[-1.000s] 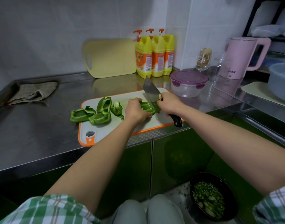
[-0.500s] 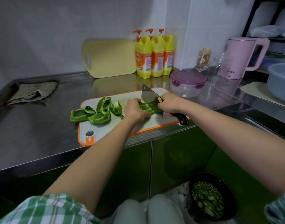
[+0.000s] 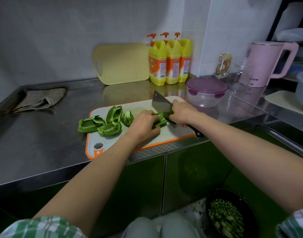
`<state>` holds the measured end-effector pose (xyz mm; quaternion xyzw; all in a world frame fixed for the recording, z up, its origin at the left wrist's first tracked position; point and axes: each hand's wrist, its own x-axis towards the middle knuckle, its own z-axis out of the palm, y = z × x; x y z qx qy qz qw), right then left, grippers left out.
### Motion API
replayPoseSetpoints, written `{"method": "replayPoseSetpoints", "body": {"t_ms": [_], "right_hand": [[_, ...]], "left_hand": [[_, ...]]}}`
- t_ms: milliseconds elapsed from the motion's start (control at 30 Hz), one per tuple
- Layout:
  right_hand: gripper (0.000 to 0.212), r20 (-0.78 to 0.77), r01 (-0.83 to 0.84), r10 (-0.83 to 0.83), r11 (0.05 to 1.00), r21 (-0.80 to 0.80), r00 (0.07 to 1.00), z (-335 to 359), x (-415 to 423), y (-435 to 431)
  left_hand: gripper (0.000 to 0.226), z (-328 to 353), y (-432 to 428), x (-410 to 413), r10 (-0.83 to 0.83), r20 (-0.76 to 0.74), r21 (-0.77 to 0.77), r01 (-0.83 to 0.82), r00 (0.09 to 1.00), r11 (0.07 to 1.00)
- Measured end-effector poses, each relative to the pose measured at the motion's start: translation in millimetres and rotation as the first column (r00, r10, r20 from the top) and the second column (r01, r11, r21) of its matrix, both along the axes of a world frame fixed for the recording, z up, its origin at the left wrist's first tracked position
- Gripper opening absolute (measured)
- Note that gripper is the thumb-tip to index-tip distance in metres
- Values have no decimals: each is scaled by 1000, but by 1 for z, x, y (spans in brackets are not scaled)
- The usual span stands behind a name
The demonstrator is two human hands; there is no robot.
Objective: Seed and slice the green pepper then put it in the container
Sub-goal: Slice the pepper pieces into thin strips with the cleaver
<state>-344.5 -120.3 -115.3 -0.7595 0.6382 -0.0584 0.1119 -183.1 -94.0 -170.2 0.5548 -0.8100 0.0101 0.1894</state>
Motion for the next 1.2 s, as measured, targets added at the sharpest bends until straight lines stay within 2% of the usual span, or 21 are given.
{"method": "replayPoseSetpoints", "body": {"t_ms": [100,233,367,500,633,800,900,1067,1200], "right_hand": [[31,-26,-12,13,999,40,1000,0,-1,-5],[29,134,-55,58,998,-19,989,4,-12,-9],[28,209,-91,95,995,-29,973,20,-16,2],[22,126,-98,91,994,51,988,17,-12,10],[33,76,-109,112,993,-49,991,16,-14,8],[25,-59,-120,118,992,-43,991,19,-11,12],[33,-57,-112,108,991,-76,992,19,-10,10],[26,-106,-121,119,993,-9,987,18,-8,7],[30,-176,-107,113,993,47,978,19,-3,8]], "left_hand": [[30,3,1,0,-36,111,-54,42,993,998],[34,3,2,5,-119,149,-65,130,982,989],[23,0,0,2,-163,146,-98,178,976,979],[20,0,-1,-3,-177,131,-130,194,975,972],[21,-2,-4,3,-198,123,-141,214,972,966],[20,-6,-5,5,-213,82,-176,225,974,958],[22,-6,-7,7,-228,73,-182,238,971,954],[25,-6,-4,8,-271,20,-217,269,962,938],[24,-5,-3,9,-262,-9,-211,255,965,944]]}}
